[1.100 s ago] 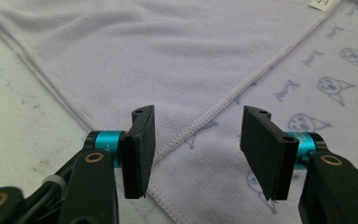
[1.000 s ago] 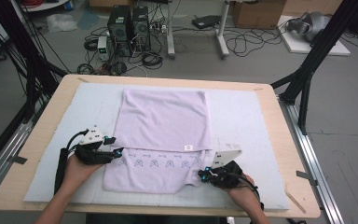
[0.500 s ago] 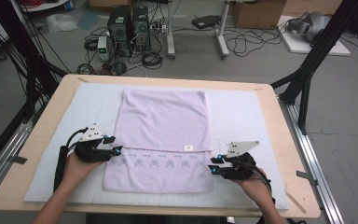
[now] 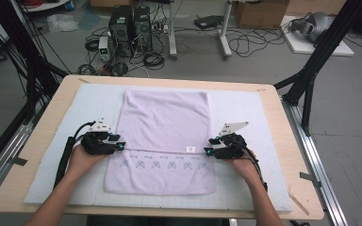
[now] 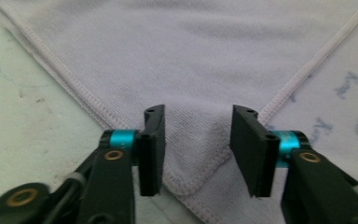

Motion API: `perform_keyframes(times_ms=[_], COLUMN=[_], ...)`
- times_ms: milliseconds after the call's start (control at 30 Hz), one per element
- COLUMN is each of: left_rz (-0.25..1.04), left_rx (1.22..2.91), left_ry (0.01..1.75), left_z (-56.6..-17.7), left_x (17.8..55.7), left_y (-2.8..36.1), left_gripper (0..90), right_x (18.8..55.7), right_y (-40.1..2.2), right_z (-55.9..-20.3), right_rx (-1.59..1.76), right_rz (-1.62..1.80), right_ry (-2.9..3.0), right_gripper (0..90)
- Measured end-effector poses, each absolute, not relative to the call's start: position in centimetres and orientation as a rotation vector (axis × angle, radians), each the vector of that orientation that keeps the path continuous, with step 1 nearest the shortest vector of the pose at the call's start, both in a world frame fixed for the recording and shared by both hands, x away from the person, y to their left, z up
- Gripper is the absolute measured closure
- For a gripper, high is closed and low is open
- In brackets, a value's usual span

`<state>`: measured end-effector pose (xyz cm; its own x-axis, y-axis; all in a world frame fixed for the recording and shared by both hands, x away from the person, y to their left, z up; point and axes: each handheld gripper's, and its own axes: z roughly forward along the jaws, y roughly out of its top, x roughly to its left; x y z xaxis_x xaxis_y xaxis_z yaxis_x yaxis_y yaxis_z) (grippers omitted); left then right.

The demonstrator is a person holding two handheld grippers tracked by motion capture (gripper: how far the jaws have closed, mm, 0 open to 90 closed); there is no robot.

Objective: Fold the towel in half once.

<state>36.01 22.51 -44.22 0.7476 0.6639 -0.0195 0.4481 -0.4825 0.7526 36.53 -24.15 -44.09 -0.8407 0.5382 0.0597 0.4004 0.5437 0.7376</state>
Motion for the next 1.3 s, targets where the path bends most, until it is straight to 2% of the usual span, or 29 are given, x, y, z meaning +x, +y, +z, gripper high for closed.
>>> perform_keyframes(times_ms=[33, 100, 200, 233, 267, 400, 667, 867, 900, 1000, 1067, 1200, 1300], left_rz=[0.355, 0.373, 0.374, 0.368, 0.367, 0.351, 0.332, 0.303, 0.299, 0.288, 0.281, 0.278, 0.256], left_rx=[2.160, 2.172, 2.182, 2.181, 2.174, 2.136, 2.085, 2.100, 2.107, 2.128, 2.139, 2.172, 2.196], left_ry=[0.823, 0.804, 0.797, 0.803, 0.805, 0.795, 0.746, 0.637, 0.632, 0.649, 0.669, 0.656, 0.653], left_z=[-44.2, -44.2, -44.0, -43.9, -43.8, -42.8, -40.0, -39.6, -39.8, -40.8, -41.5, -42.4, -43.0], left_x=[36.0, 35.9, 35.8, 35.7, 35.7, 35.1, 32.7, 27.6, 26.9, 26.0, 26.2, 27.0, 27.5], left_y=[22.4, 22.3, 22.2, 22.2, 22.3, 22.9, 23.9, 24.7, 24.9, 25.5, 25.7, 25.2, 24.6], left_gripper=[60.8, 72.1, 85.2, 86.4, 87.0, 87.6, 87.6, 87.1, 85.6, 69.2, 65.1, 65.0, 65.2], right_x=[36.7, 36.7, 36.7, 36.7, 36.6, 36.5, 34.2, 29.9, 29.2, 28.0, 28.3, 29.6, 30.4], right_y=[-24.2, -24.1, -23.7, -23.6, -23.5, -23.9, -24.8, -25.1, -25.2, -25.1, -24.9, -23.9, -23.0], right_z=[-44.3, -44.3, -44.3, -44.2, -44.2, -43.7, -40.4, -39.0, -39.2, -39.9, -40.4, -41.8, -42.9], right_rx=[0.810, 0.819, 0.801, 0.786, 0.783, 0.781, 0.696, 0.590, 0.580, 0.560, 0.578, 0.607, 0.592], right_rz=[1.183, 1.175, 1.156, 1.157, 1.157, 1.185, 1.300, 1.328, 1.345, 1.341, 1.339, 1.315, 1.230], right_ry=[2.605, 2.596, 2.608, 2.616, 2.618, 2.608, 2.553, 2.582, 2.605, 2.623, 2.620, 2.636, 2.692], right_gripper=[54.0, 59.9, 76.5, 83.7, 85.6, 87.3, 87.6, 87.3, 85.9, 73.0, 67.1, 59.8, 57.5])
